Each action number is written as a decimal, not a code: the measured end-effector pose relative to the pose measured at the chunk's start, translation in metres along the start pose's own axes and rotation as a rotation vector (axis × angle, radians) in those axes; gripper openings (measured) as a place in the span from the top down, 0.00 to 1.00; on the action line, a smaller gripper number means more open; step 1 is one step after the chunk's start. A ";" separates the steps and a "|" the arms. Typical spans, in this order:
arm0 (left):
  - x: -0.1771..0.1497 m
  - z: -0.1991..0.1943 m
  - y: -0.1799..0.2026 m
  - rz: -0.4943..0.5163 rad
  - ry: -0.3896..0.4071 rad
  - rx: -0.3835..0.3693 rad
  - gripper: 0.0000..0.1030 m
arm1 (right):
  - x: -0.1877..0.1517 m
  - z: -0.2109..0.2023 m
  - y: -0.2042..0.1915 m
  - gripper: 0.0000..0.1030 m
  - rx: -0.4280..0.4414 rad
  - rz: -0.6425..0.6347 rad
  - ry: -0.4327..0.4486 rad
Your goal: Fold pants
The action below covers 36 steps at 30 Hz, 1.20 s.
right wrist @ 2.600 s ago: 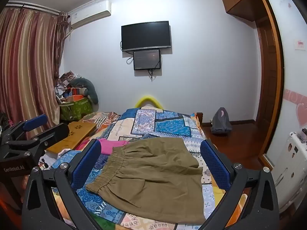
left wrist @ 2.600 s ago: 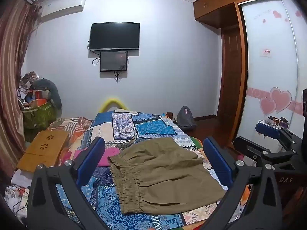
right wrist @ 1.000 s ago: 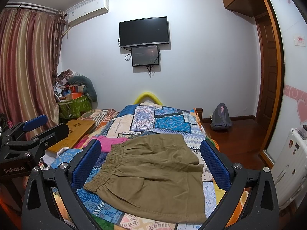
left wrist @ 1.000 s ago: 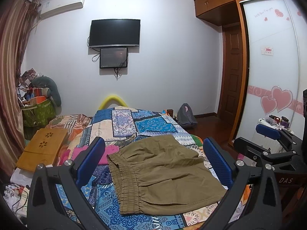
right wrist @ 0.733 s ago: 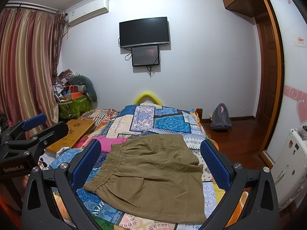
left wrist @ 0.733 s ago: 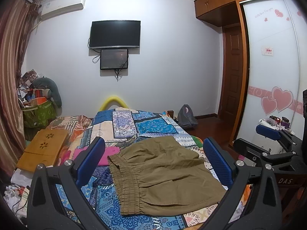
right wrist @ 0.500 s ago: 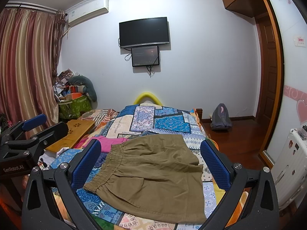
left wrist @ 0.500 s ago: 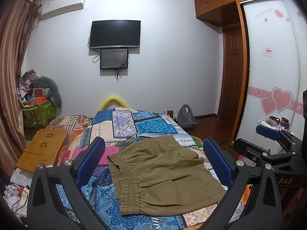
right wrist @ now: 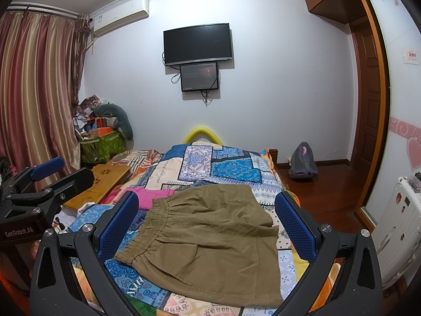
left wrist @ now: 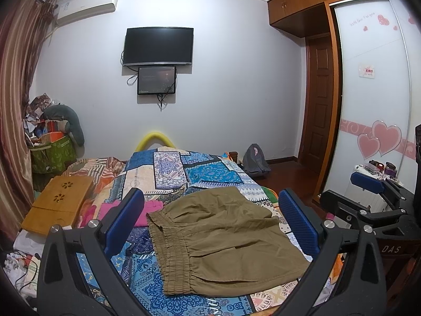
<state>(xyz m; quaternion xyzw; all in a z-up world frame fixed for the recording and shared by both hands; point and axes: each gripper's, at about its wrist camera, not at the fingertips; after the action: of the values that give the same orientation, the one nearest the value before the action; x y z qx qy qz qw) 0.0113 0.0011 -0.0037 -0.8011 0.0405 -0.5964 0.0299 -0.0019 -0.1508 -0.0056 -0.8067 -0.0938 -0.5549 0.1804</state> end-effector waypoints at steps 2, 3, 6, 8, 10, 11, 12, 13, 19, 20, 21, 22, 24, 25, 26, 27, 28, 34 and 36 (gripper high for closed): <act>0.000 0.001 0.000 -0.002 -0.003 -0.001 0.00 | 0.000 0.001 0.000 0.00 0.000 0.001 -0.002; 0.000 0.001 0.001 -0.001 -0.004 0.000 0.00 | 0.000 0.001 0.000 0.00 0.000 0.002 -0.004; 0.000 0.002 0.001 -0.001 -0.006 0.000 0.00 | 0.000 0.003 0.000 0.00 -0.001 0.007 -0.008; 0.000 0.003 0.000 -0.001 -0.007 -0.002 0.00 | 0.000 0.004 0.001 0.00 -0.001 0.010 -0.010; 0.000 0.004 -0.001 0.000 -0.008 -0.001 0.00 | 0.000 0.007 0.002 0.00 -0.004 0.011 -0.013; -0.001 0.004 -0.001 0.000 -0.009 0.000 0.00 | 0.000 0.008 0.001 0.00 -0.005 0.011 -0.015; -0.001 0.005 -0.002 0.001 -0.011 0.001 0.00 | -0.001 0.010 0.002 0.00 -0.008 0.012 -0.017; -0.001 0.008 -0.003 0.003 -0.017 0.003 0.00 | -0.001 0.012 0.003 0.00 -0.011 0.013 -0.020; -0.006 0.038 -0.014 -0.007 -0.056 0.002 0.00 | -0.001 0.036 0.016 0.00 -0.008 0.028 -0.045; -0.006 0.046 -0.019 -0.012 -0.066 -0.003 0.00 | 0.000 0.039 0.018 0.00 -0.015 0.024 -0.045; -0.007 0.054 -0.023 -0.017 -0.080 -0.005 0.00 | 0.002 0.044 0.020 0.00 -0.024 0.020 -0.045; -0.007 0.066 -0.030 -0.023 -0.099 -0.003 0.00 | 0.004 0.051 0.024 0.00 -0.033 0.016 -0.043; -0.008 0.083 -0.041 -0.030 -0.123 0.013 0.00 | 0.009 0.064 0.033 0.00 -0.049 0.014 -0.039; -0.008 0.094 -0.048 -0.033 -0.139 0.026 0.00 | 0.011 0.069 0.037 0.00 -0.055 0.014 -0.039; -0.008 0.106 -0.057 -0.035 -0.155 0.042 0.00 | 0.013 0.075 0.041 0.00 -0.060 0.016 -0.040; -0.008 0.115 -0.062 -0.034 -0.167 0.054 0.00 | 0.015 0.082 0.045 0.00 -0.068 0.019 -0.039; -0.009 0.128 -0.071 -0.030 -0.186 0.079 0.00 | 0.018 0.090 0.051 0.00 -0.084 0.022 -0.033; -0.020 0.197 -0.113 -0.023 -0.278 0.124 0.00 | 0.027 0.137 0.083 0.00 -0.071 0.095 -0.071; -0.030 0.224 -0.131 -0.047 -0.323 0.118 0.00 | 0.026 0.155 0.093 0.00 -0.069 0.113 -0.098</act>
<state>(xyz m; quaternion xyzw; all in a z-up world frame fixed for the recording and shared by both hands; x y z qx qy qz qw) 0.2217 0.1343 -0.0836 -0.8841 -0.0186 -0.4618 0.0691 0.1735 -0.1758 -0.0482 -0.8425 -0.0376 -0.5067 0.1788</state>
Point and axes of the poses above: each gripper's, at about its wrist camera, not at the fingertips, and z roughly the way its jaws point, y to its right, x to its top, and after that the axes turned 8 degrees about z, right-handed
